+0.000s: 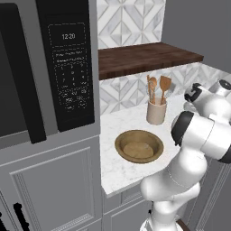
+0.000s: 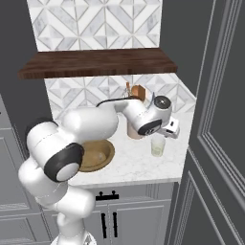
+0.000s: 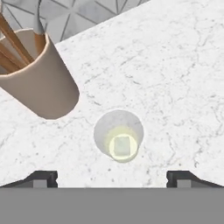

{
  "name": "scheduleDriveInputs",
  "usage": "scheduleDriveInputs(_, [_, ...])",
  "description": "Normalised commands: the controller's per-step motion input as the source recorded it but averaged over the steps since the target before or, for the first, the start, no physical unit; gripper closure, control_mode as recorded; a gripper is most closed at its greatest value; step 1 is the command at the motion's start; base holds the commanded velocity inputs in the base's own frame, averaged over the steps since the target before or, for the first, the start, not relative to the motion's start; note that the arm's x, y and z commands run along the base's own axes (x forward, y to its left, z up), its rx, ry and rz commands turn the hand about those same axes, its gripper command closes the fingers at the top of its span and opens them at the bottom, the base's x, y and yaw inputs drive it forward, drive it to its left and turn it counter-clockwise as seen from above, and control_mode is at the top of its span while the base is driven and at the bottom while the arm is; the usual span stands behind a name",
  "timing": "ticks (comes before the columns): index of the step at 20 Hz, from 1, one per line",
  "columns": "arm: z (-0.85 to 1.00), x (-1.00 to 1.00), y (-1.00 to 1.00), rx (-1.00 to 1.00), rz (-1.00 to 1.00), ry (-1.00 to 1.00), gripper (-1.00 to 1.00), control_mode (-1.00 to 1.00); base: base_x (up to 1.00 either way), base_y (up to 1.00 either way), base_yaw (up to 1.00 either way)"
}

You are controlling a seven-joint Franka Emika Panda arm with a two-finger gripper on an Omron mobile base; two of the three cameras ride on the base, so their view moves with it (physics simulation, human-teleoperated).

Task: Grab a lemon wedge from the fridge and one ice cube from the ice bowl, and put them in the glass of lemonade.

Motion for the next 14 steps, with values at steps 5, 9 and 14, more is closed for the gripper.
scheduleDriveInputs(5, [0.08,-0.49,0.54,0.01,0.08,-0.09,-1.0,-1.0,0.0,0.0,0.0])
scheduleDriveInputs(9, [0.43,-0.55,1.0,-0.02,0.0,0.09,-1.0,-1.0,0.0,0.0,0.0])
scheduleDriveInputs(14, [0.45,-0.57,1.0,-0.03,0.0,0.28,-1.0,-1.0,0.0,0.0,0.0])
